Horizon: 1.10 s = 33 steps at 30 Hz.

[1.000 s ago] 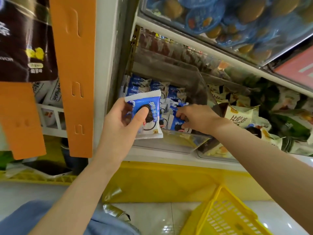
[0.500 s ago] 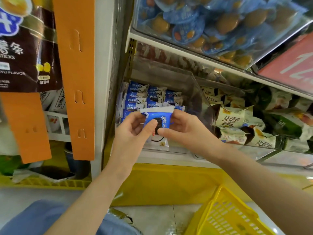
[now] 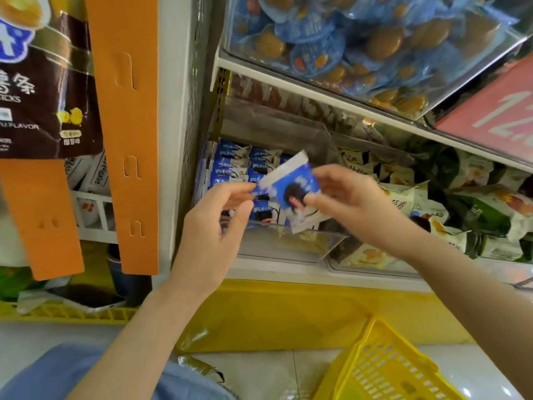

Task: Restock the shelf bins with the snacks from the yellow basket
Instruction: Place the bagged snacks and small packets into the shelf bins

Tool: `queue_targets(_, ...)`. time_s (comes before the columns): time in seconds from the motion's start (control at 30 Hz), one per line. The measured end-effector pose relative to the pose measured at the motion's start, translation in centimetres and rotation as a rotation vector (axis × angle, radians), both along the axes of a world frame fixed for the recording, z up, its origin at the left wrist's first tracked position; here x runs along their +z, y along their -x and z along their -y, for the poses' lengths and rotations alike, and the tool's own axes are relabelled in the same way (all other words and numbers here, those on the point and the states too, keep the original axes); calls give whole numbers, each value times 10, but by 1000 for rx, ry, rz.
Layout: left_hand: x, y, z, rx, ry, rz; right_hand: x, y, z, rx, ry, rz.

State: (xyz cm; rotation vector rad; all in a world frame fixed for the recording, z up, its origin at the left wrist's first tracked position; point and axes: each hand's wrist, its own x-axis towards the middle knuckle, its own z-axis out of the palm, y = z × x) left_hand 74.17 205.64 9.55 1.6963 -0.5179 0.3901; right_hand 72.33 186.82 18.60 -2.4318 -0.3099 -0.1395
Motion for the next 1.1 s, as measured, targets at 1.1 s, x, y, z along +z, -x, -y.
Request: queue_targets(1.1,-26,17,26,139,-644,265,-73,49,45,-23,601,136)
